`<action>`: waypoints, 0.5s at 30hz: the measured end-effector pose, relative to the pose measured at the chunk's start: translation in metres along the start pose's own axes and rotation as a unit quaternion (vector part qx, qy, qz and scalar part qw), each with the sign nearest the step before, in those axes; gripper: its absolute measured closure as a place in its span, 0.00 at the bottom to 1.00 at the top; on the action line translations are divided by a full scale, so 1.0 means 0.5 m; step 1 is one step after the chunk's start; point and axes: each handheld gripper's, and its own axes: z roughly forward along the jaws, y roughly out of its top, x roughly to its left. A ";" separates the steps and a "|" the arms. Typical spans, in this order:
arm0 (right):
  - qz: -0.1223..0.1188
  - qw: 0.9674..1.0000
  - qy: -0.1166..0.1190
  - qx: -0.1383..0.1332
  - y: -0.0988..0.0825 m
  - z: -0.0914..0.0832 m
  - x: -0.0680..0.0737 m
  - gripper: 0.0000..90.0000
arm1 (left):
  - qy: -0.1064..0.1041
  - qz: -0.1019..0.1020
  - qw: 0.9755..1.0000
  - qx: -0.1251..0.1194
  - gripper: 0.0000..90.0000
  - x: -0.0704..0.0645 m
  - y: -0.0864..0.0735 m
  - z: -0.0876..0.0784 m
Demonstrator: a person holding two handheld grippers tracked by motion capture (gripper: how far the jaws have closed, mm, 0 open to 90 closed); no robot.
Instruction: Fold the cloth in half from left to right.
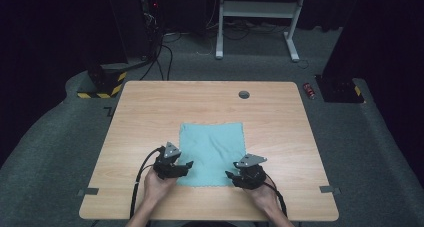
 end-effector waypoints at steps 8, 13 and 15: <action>-0.008 1.000 0.012 -0.009 0.010 0.024 0.016 0.59 | 0.012 -0.021 1.000 0.015 0.44 0.039 0.044 0.014; 0.006 0.999 0.025 -0.024 0.018 0.031 0.018 0.56 | 0.019 -0.048 0.998 0.021 0.42 0.068 0.067 0.038; 0.007 0.999 0.028 -0.023 0.020 0.032 0.020 0.56 | 0.023 -0.045 0.998 0.032 0.41 0.079 0.077 0.050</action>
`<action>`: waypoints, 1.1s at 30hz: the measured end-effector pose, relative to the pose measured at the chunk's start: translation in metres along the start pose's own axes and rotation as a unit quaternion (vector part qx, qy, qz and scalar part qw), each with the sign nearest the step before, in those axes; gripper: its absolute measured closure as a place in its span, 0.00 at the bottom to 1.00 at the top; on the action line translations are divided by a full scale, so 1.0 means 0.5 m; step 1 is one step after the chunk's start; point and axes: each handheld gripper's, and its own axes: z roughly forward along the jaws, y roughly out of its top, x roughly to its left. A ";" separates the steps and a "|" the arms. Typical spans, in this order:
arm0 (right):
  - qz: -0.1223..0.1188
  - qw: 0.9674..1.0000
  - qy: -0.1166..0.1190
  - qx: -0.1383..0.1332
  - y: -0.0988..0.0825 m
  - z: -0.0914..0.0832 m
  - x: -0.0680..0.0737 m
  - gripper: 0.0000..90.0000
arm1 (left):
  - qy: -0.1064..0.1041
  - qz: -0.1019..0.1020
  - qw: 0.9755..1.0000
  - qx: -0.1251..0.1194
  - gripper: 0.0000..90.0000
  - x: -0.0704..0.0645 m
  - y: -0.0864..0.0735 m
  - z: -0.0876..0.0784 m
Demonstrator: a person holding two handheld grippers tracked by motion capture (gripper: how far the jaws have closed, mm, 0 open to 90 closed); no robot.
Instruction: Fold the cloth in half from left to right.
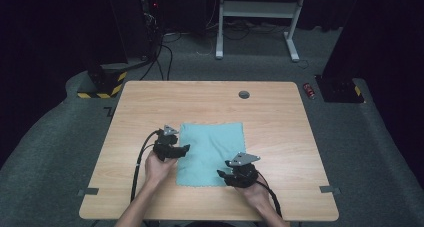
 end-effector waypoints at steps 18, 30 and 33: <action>-0.044 0.998 0.051 0.006 0.049 0.046 0.069 0.64 | 0.014 -0.084 0.996 -0.039 0.50 0.110 0.028 0.060; -0.063 0.995 0.080 0.016 0.067 0.079 0.110 0.66 | 0.017 -0.090 0.995 -0.029 0.51 0.128 0.049 0.069; -0.066 0.994 0.084 0.017 0.070 0.085 0.124 0.66 | 0.019 -0.091 0.995 -0.047 0.53 0.122 0.067 0.073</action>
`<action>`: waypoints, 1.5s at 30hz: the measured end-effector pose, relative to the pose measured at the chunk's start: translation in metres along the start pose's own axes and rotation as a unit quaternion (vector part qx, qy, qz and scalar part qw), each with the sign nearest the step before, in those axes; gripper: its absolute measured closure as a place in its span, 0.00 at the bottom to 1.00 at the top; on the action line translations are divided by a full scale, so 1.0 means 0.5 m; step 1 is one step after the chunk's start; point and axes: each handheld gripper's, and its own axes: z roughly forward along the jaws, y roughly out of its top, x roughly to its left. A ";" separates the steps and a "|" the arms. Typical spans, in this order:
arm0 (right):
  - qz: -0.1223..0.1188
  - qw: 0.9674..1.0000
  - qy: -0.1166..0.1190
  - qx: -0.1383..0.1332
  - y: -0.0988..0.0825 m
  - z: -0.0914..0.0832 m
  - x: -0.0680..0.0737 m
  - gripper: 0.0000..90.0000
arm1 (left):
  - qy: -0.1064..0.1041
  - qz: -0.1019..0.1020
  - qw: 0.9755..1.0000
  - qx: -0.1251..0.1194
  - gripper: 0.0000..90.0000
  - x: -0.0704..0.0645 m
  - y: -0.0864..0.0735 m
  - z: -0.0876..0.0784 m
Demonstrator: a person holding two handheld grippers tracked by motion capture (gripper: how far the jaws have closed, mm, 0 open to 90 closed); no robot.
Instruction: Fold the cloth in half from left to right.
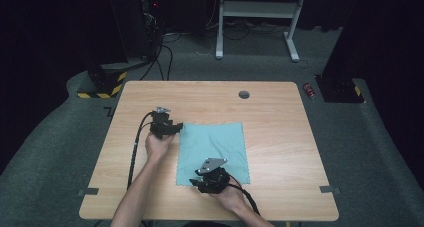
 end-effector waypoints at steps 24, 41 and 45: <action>-0.042 0.999 0.003 0.023 0.051 0.085 0.070 0.68 | 0.041 0.063 0.997 0.031 0.74 -0.022 0.001 0.035; -0.061 0.998 -0.026 0.021 0.050 0.084 0.071 0.98 | 0.027 0.060 0.997 0.045 0.99 -0.031 0.010 0.041; -0.056 0.998 -0.022 0.014 0.046 0.083 0.068 0.99 | 0.028 0.064 0.996 0.056 1.00 -0.032 0.017 0.042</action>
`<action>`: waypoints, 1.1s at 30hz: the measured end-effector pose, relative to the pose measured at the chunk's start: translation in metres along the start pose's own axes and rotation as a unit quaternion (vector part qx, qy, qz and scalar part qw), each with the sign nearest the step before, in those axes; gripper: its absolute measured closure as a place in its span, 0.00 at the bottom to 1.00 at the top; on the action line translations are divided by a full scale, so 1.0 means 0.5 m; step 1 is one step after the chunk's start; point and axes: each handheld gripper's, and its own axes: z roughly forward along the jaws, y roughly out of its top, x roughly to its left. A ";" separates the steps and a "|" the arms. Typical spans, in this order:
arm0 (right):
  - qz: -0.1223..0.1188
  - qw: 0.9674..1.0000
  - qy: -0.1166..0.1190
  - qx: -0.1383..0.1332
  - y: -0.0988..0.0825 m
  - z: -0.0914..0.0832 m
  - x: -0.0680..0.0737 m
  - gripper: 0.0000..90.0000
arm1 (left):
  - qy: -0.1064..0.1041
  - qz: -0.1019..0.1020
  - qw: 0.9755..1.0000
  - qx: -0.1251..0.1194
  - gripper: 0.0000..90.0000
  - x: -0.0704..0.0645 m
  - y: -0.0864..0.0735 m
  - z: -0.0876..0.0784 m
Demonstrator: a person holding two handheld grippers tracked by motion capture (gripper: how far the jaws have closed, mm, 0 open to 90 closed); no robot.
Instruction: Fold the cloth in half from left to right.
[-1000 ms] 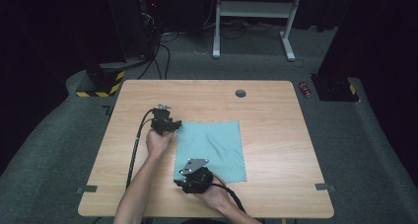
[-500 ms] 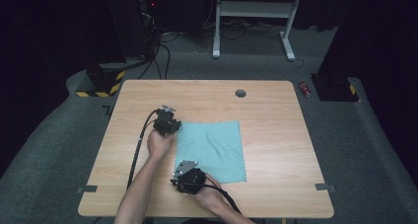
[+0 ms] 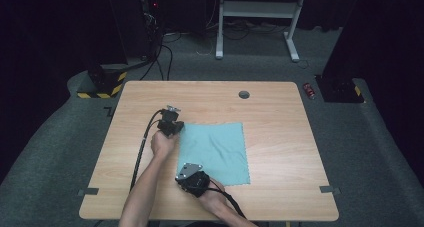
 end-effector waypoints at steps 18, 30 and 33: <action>0.029 0.998 0.010 -0.048 0.000 -0.046 -0.010 1.00 | -0.038 -0.032 0.998 -0.035 1.00 0.018 0.018 -0.042; 0.026 0.998 0.010 -0.058 0.015 -0.057 -0.011 1.00 | -0.037 -0.016 0.998 -0.046 1.00 0.005 0.042 -0.061; 0.026 0.998 0.011 -0.061 0.017 -0.059 -0.012 1.00 | -0.037 -0.016 0.998 -0.043 1.00 0.010 0.042 -0.062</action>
